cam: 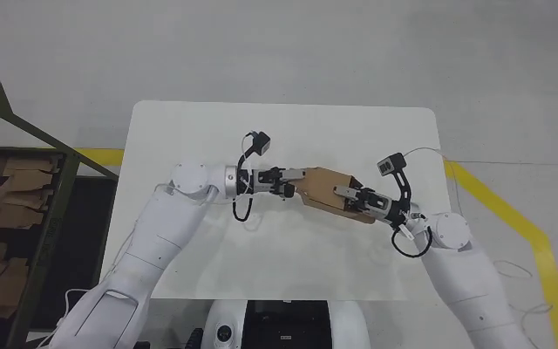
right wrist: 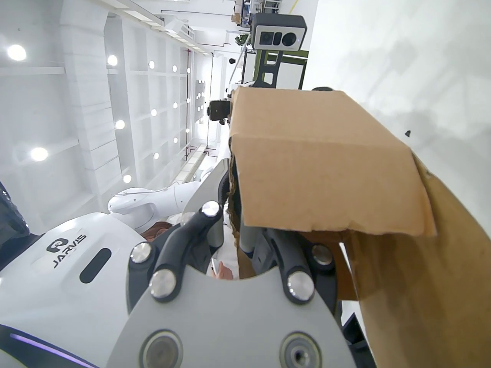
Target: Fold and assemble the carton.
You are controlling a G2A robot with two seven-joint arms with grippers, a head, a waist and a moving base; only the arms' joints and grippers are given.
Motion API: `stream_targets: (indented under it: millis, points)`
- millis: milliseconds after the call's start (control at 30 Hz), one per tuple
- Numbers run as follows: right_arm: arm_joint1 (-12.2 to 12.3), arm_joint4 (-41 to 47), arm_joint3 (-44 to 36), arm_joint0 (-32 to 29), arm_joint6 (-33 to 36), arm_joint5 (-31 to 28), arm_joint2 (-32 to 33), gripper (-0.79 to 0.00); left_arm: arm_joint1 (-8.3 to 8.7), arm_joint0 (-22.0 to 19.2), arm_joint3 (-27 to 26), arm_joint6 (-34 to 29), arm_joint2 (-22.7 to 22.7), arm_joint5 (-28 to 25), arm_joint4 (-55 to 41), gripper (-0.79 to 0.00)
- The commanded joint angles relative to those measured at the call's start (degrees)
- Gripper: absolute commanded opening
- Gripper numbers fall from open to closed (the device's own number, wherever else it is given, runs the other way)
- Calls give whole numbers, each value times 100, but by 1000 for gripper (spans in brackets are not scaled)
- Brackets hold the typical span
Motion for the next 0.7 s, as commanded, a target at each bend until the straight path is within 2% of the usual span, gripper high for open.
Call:
stream_targets:
  millis: [0, 667]
  points:
    - [4, 47, -23, -14, 25, -7, 24, -785, 1, -6, 19, 11, 13, 4, -10, 0]
    - [9, 457, -119, -7, 295, 41, 94, -785, -2, -99, 133, 32, 206, 53, -77, 0]
